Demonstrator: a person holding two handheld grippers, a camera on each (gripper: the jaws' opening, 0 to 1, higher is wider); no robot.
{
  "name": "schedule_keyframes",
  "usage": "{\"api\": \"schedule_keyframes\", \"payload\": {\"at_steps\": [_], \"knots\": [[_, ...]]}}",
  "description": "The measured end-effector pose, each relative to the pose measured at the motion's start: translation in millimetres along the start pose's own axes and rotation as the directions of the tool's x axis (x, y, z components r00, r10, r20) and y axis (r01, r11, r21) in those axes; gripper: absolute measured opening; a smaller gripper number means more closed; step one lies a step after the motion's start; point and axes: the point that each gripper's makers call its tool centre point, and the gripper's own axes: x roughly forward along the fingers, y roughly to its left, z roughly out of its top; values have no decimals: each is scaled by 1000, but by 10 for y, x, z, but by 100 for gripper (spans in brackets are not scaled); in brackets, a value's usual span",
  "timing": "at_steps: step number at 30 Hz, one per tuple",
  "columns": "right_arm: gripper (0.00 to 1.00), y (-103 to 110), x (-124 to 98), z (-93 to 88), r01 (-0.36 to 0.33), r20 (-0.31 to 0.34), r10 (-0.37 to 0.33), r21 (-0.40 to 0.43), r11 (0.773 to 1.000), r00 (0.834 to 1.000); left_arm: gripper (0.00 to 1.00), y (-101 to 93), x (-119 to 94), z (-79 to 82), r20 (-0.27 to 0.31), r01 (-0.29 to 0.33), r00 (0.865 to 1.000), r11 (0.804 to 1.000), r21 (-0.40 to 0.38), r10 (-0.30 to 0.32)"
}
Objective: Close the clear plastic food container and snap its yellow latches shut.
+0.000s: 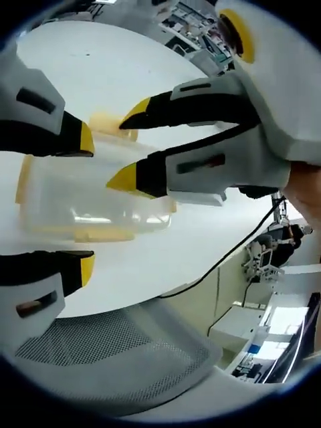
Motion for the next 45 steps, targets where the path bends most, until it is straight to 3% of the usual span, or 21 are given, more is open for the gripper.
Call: {"api": "schedule_keyframes", "payload": {"at_steps": [17,45], "knots": [[41,-26,36,-9,-76,1,76,10,997,997,62,-45,45,-11,-10,-68,998,997,27,68],[41,0,119,-40,-277,9,277,69,958,961,55,54,124,-16,-59,-195,978,977,92,200]]}}
